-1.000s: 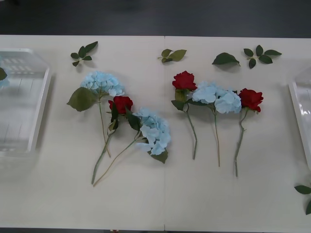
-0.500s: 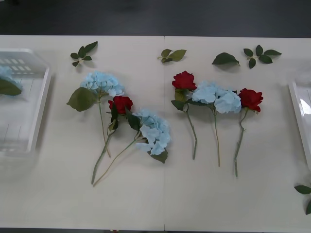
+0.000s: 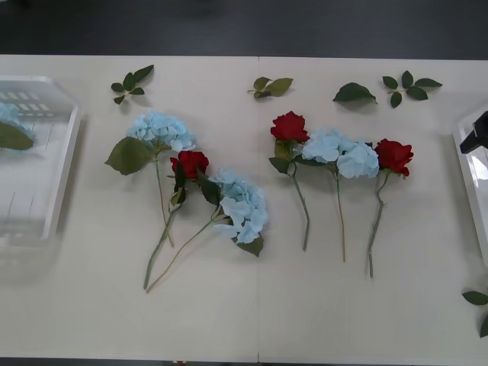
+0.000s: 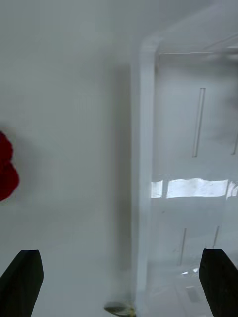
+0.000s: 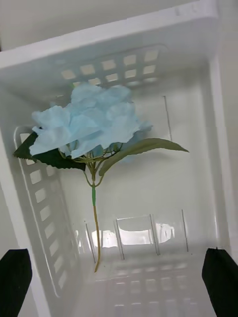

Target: Put the red flowers into the right box and the blue flowers into the left box

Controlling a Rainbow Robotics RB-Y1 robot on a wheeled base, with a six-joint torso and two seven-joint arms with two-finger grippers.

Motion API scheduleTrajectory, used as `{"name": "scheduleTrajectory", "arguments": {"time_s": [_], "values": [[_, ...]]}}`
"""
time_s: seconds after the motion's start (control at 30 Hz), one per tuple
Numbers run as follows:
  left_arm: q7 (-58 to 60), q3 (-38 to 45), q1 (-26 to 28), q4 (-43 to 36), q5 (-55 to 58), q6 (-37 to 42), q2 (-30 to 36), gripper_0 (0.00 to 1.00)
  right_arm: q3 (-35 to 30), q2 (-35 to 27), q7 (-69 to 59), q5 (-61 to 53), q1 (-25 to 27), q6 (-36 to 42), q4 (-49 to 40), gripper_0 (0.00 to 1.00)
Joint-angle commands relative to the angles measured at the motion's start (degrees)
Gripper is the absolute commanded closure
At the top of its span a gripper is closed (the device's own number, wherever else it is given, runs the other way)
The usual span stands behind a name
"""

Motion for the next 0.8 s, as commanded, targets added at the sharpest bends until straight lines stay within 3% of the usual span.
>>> {"name": "scheduleTrajectory", "arguments": {"time_s": [0.03, 0.2, 0.4, 0.8], "values": [[-1.6, -1.6, -2.4, -5.3, 4.0, 5.2, 2.3, 0.00, -0.9, 0.8, -4.6, -0.3, -0.9, 3.2, -5.5, 0.08], [-1.7, -4.7, -2.3, -5.7, 12.8, 6.2, 1.1, 0.00, -0.9, 3.6, -10.4, 0.7, -0.9, 4.5, -8.2, 0.08], [-0.9, -15.2, -2.4, -7.1, 22.0, 0.7, 0.5, 0.00, -0.9, 8.8, -14.6, 6.0, 0.5, 4.9, -9.9, 0.07], [13.9, -24.1, -2.3, -16.1, 22.0, -2.8, -5.5, 0.00, -0.9, 10.1, -16.1, 10.8, 9.6, 0.8, -19.5, 0.07]]}}
